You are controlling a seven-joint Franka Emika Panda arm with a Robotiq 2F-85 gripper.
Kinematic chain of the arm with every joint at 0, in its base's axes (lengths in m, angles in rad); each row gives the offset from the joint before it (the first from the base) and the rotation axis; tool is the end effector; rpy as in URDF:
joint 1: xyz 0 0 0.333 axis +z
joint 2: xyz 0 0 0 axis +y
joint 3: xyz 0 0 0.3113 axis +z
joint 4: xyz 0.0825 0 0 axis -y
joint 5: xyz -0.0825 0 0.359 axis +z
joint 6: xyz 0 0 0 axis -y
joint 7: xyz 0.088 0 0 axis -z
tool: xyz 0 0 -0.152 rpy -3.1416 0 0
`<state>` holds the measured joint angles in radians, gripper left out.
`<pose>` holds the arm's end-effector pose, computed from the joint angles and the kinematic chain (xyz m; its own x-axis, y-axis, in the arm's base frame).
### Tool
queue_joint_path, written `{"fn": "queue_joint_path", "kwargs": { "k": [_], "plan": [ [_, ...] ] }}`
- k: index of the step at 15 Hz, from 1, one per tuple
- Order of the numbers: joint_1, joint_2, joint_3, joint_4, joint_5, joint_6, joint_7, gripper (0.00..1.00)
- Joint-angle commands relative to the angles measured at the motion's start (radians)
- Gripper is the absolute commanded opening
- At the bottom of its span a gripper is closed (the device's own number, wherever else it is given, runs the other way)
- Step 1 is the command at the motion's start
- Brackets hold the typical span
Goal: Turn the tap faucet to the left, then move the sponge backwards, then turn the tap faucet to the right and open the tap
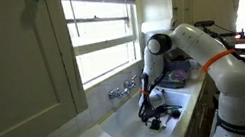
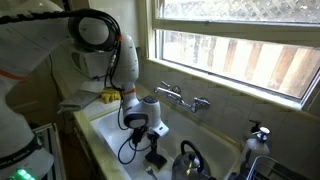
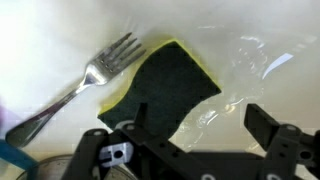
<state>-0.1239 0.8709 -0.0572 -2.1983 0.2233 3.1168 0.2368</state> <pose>0.4810 -0.1129 -0.0279 0.8128 -0.5793 0.0608 -0.5810 -0.8138 0.0125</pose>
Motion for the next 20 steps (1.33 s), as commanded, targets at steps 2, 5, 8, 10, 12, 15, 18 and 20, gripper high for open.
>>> {"fn": "queue_joint_path", "kwargs": {
  "k": [2, 5, 8, 10, 12, 15, 18, 20],
  "plan": [
    [-0.007, 0.061, 0.003, 0.068, 0.031, -0.013, 0.030, 0.89],
    [0.023, 0.083, -0.028, 0.097, 0.031, -0.068, 0.050, 0.78],
    [0.035, 0.108, -0.046, 0.130, 0.031, -0.106, 0.067, 0.45],
    [0.022, 0.108, -0.039, 0.137, 0.036, -0.112, 0.074, 0.31],
    [0.009, 0.100, -0.026, 0.133, 0.045, -0.097, 0.075, 0.19],
    [-0.015, 0.081, 0.012, 0.123, 0.064, -0.067, 0.069, 0.00],
    [-0.029, 0.074, 0.038, 0.122, 0.075, -0.051, 0.063, 0.00],
    [-0.031, 0.064, 0.037, 0.115, 0.071, -0.070, 0.058, 0.00]
  ]
}}
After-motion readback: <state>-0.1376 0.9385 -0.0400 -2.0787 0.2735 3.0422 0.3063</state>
